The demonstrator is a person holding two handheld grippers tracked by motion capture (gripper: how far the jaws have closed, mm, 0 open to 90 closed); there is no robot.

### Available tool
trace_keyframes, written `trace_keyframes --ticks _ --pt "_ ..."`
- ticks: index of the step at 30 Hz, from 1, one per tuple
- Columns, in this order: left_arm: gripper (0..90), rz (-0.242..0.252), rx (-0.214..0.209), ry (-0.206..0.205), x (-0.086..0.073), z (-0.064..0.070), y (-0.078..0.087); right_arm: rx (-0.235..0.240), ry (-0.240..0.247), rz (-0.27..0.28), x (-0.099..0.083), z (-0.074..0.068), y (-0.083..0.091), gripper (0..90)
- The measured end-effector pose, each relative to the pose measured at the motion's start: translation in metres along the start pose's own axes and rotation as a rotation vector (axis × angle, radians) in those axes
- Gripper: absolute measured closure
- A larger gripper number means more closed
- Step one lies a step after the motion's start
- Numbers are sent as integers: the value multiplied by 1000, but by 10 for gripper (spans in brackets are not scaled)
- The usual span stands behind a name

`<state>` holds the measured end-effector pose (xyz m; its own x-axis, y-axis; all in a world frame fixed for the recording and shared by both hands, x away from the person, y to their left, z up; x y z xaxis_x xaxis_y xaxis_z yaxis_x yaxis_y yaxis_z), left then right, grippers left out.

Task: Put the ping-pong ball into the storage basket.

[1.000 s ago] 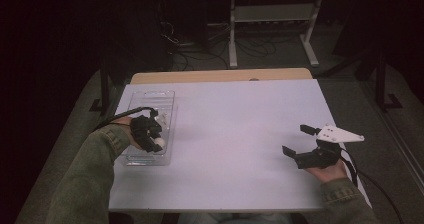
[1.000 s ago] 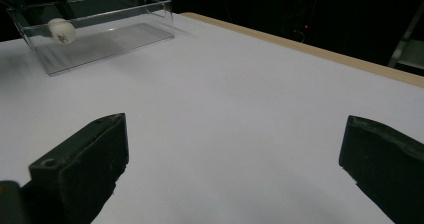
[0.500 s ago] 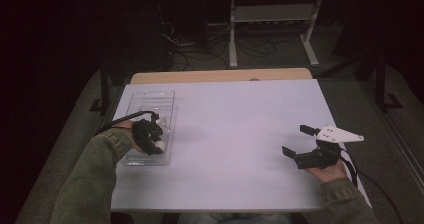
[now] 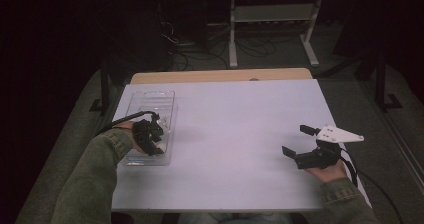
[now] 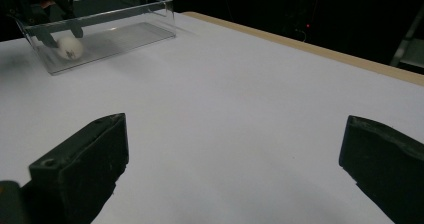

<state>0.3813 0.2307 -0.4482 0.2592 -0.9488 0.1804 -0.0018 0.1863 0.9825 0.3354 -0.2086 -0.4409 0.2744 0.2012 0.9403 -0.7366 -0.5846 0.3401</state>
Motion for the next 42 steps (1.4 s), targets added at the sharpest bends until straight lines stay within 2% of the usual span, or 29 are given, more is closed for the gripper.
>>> trace_keyframes --ticks 6,9,17,18,20,21,24,26,29,32,37,42 --pt "376 28 4 30 0 -1 5 0 0 -2 0 0 0 0" --pt "279 27 39 57 -3 -4 9 0 2 -2 0 0 0 0" --pt "139 92 60 94 -2 -6 18 1 4 -4 0 -1 -1 0" --pt "139 112 69 110 -2 -8 21 1 4 -4 -1 -1 0 0" --pt "113 116 72 111 -2 -9 22 2 3 -4 -1 -1 0 0" --pt "113 137 76 131 -2 -10 25 1 1 -5 -1 -1 0 0" --pt "30 161 80 145 -2 -11 28 -3 3 -1 -1 -1 1 0" --pt "25 166 84 146 -3 -11 29 -3 4 -2 -1 -1 2 0" --pt "0 197 87 182 -6 -13 30 -2 4 0 0 -1 2 0" --pt "0 251 99 222 -10 -15 34 -2 4 4 0 -1 2 0" --pt "0 337 120 237 -14 -15 44 -1 8 -3 -1 -2 1 0" --pt "0 376 137 249 -18 -14 44 -5 7 0 0 -2 2 0"
Point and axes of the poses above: each handheld gripper's, and its own axes: y roughly backward along the jaws, x roughly out of its top, z roughly to its right, the point moved 7 cm from there along -y, roughly forward along the jaws, and after that the axes turned 7 degrees about -x, right-handed, at the moved point
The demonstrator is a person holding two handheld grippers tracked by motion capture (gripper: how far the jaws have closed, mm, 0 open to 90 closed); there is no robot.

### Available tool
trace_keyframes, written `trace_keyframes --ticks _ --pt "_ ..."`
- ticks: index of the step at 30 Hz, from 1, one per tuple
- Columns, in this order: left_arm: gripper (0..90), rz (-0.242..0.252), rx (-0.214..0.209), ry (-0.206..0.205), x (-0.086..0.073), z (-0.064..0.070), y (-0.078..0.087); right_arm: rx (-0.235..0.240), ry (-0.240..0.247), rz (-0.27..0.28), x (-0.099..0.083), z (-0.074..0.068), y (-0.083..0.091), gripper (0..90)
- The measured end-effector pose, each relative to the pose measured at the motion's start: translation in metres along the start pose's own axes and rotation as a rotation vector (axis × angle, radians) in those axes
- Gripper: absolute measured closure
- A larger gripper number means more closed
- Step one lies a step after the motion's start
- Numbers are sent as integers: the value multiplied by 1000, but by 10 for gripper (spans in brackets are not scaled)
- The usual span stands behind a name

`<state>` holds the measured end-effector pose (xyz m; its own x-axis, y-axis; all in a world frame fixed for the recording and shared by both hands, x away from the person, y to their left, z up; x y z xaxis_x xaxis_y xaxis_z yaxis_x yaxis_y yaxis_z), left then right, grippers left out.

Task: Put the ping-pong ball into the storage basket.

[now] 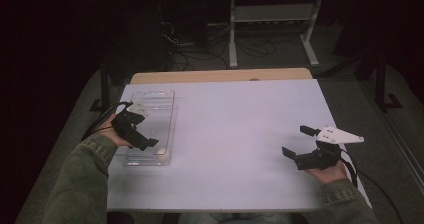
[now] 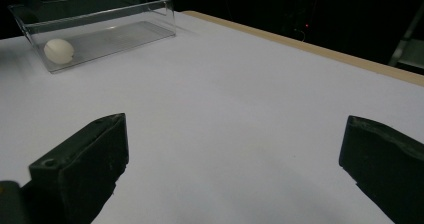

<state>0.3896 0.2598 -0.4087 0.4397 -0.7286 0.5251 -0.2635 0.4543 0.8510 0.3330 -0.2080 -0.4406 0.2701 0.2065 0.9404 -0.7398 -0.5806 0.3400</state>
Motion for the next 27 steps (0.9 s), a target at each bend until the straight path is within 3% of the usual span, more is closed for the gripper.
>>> trace_keyframes --ticks 5,13,15,21,27 --pt "0 124 6 20 -1 3 2 -1 1 -4 0 -1 0 0" --pt "0 180 22 -3 0 9 7 -5 3 -9 -1 -1 -1 0" --pt "0 205 48 -18 0 14 10 -11 7 -3 -1 -1 0 0" --pt "0 254 88 -5 -8 17 15 -16 8 2 0 -1 1 0" --pt "0 302 102 11 -14 19 20 -17 8 0 -1 -1 0 0"
Point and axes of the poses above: each handheld gripper's, and its own axes: y roughly backward along the jaws, x roughly out of its top, z roughly to its right, the point moved 7 cm from there along -y, roughly forward along the jaws, and after that the axes turned 7 degrees about -x, right-handed, at the moved point
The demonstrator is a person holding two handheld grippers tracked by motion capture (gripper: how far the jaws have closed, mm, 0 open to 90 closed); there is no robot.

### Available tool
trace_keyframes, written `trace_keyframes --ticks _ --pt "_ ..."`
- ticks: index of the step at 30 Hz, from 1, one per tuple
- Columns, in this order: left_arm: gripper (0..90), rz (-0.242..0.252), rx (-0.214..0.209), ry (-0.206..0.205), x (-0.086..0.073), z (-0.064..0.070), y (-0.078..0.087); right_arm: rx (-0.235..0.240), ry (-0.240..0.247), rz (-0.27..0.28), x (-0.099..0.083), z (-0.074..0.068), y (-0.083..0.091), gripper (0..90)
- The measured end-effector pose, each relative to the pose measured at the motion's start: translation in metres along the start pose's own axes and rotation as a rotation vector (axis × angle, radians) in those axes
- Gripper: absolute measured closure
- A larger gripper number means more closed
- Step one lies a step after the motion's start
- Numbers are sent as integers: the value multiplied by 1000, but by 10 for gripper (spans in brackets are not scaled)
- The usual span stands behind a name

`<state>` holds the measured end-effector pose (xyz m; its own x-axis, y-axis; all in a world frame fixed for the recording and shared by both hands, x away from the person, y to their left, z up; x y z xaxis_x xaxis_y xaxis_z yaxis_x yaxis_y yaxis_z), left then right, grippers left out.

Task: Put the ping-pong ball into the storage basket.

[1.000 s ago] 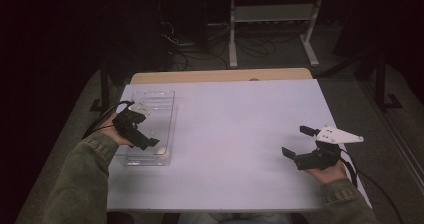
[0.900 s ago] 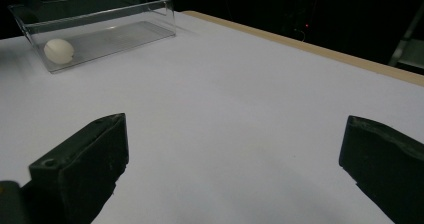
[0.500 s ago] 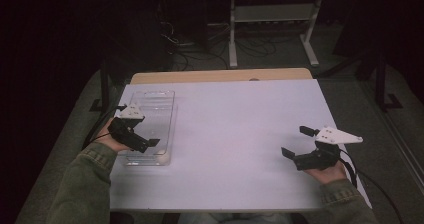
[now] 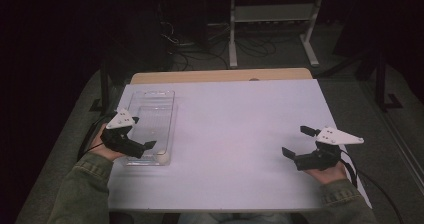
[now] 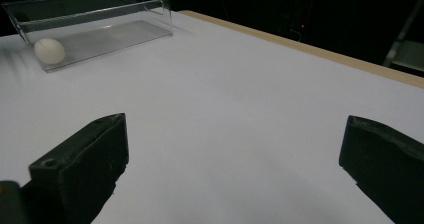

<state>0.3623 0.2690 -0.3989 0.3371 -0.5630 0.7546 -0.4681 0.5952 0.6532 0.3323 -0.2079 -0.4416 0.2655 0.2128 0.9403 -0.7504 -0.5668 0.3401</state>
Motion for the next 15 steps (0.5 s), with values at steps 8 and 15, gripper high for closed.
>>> trace_keyframes --ticks 8,15 --pt "0 69 7 28 -2 2 8 1 -2 -3 -1 -1 0 0" --pt "0 125 11 34 -4 7 12 1 -2 -2 -1 0 0 0"
Point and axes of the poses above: each handheld gripper's, and its own axes: y roughly backward along the jaws, x roughly out of its top, z roughly to its right, the point moved 7 cm from there along -y, roughly forward along the jaws, and after that the axes turned 7 degrees about -x, right-handed, at the moved point
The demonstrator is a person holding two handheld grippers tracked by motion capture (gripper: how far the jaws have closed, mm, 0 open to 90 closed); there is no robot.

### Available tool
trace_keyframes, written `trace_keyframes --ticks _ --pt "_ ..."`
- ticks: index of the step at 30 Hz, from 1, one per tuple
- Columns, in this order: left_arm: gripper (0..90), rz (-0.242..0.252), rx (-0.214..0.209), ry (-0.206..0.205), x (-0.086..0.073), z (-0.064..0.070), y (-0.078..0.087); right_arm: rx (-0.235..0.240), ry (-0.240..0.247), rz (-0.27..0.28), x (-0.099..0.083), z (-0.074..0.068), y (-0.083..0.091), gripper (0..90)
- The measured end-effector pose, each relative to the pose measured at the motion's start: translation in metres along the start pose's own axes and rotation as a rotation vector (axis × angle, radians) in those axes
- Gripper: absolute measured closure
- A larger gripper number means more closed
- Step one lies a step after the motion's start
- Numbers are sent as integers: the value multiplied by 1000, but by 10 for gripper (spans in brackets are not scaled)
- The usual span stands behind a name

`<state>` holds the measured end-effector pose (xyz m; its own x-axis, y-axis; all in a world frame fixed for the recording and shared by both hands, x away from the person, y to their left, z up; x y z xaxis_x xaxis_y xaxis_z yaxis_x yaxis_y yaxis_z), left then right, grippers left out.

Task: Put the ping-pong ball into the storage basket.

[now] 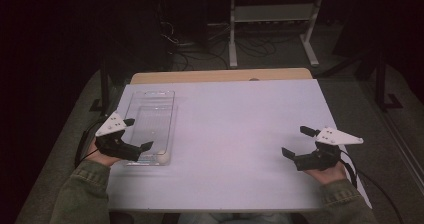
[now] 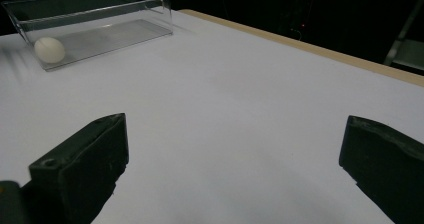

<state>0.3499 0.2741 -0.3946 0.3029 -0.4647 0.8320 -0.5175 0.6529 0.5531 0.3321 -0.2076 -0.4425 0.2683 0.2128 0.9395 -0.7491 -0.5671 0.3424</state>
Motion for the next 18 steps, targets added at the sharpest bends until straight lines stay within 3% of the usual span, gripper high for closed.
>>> trace_keyframes --ticks 14,18 --pt "0 67 6 40 -11 4 0 2 1 -3 -1 0 -1 0" --pt "0 90 27 51 -15 4 2 1 0 -3 -1 0 0 0"
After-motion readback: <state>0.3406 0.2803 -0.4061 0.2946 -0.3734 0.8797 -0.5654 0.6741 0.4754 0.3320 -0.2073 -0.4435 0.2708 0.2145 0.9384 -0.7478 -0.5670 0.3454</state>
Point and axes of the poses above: each handheld gripper's, and its own axes: y roughly backward along the jaws, x roughly out of its top, z roughly to its right, the point moved 7 cm from there along -y, roughly forward along the jaws, and after that the axes turned 7 degrees about -x, right-handed, at the moved point
